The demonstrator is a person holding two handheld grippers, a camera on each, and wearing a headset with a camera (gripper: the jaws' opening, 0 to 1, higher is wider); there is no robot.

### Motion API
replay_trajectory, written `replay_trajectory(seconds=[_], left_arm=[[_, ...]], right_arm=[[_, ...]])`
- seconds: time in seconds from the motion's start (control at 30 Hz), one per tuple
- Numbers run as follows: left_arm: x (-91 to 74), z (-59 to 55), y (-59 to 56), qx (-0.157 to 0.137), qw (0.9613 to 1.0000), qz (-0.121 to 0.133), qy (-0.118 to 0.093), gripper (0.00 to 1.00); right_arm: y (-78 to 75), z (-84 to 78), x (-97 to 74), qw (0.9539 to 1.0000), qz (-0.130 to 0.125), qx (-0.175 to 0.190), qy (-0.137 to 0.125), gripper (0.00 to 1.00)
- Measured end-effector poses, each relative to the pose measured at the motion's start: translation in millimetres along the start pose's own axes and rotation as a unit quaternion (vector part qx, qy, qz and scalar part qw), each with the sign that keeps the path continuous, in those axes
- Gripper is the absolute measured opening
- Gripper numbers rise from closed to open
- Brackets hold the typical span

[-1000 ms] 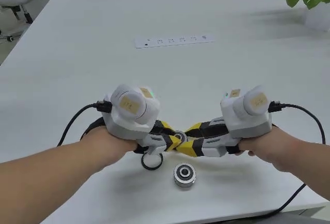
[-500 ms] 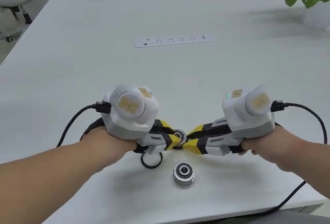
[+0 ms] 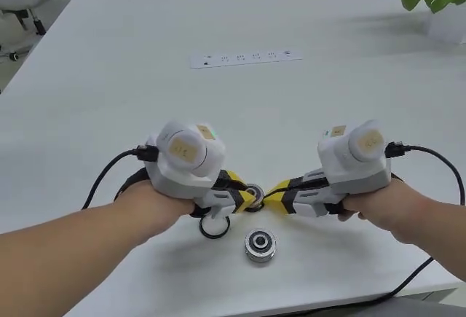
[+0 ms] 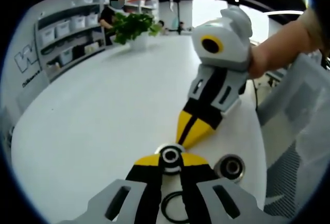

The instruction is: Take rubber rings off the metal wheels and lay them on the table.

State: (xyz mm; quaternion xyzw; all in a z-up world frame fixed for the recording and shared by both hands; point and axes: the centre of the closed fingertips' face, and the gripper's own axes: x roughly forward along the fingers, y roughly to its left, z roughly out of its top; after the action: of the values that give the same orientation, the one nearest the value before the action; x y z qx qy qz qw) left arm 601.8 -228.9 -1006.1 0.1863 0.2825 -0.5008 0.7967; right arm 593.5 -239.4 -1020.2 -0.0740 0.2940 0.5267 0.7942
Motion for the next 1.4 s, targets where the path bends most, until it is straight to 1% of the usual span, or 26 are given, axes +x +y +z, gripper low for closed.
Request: replay_trajectory(seconds=[0.13,0.3,0.37,0.4,0.47,0.53,0.6,0.7,0.77,0.83,1.0,1.07,1.13,1.4], left_arm=[[-0.1,0.0,-0.2,0.0,1.0,0.002,0.0,0.14],[0.7,0.7,-0.8,0.001,1.0,0.003,0.0,0.14],[0.8,0.6,-1.1,0.003,1.0,0.004,0.0,0.14],[0.8,0.6,-1.1,0.003,1.0,0.005,0.0,0.14],[0.8,0.6,-1.0,0.003,1.0,0.006,0.0,0.14],[1.0,0.8,-1.1,0.002,1.0,0.008,0.0,0.14],[1.4,1.1,-1.1,0.002,1.0,0.009,0.0,0.14],[1.6,1.1,-1.1,0.002,0.9999,0.011,0.001,0.14],[1.5,1.1,-1.2,0.002,0.9999,0.013,0.001,0.13],[1.7,1.1,-0.9,0.002,0.9999,0.014,0.002,0.13],[1.7,1.3,-1.3,0.001,0.9999,0.016,0.003,0.13],[1.6,1.3,-1.3,0.0,0.9998,0.019,0.002,0.13],[1.6,1.3,-1.4,-0.001,0.9998,0.02,0.003,0.13],[2.0,1.2,-1.7,0.0,0.9998,0.02,0.005,0.13]], right_arm=[[-2.2,2.2,-4.8,0.9993,0.002,0.035,-0.013,0.0],[-1.4,1.5,-5.7,0.9982,0.002,0.056,-0.02,0.0],[-0.2,2.5,-6.8,0.9972,0.003,0.071,-0.025,0.0],[0.2,3.0,-7.7,0.9963,0.004,0.081,-0.029,0.0],[1.1,5.4,-9.4,0.9956,0.003,0.084,-0.041,0.0],[2.2,10.1,-9.9,0.993,0.004,0.105,-0.055,0.0],[2.5,9.7,-9.1,0.9931,0.004,0.106,-0.051,0.0],[2.8,10.6,-8.9,0.9913,0.005,0.121,-0.05,0.0],[1.6,10.8,-8.9,0.9908,0.004,0.125,-0.052,0.0],[3.0,11.6,-9.2,0.9922,0.001,0.11,-0.058,0.0],[0.5,12.2,-8.9,0.9895,0.003,0.134,-0.055,0.0],[1.8,13.2,-9.1,0.9903,0.002,0.128,-0.055,0.0],[3.3,14.5,-9.1,0.9898,0.004,0.131,-0.057,0.0],[3.6,15.5,-8.5,0.9902,0.005,0.128,-0.056,0.0]])
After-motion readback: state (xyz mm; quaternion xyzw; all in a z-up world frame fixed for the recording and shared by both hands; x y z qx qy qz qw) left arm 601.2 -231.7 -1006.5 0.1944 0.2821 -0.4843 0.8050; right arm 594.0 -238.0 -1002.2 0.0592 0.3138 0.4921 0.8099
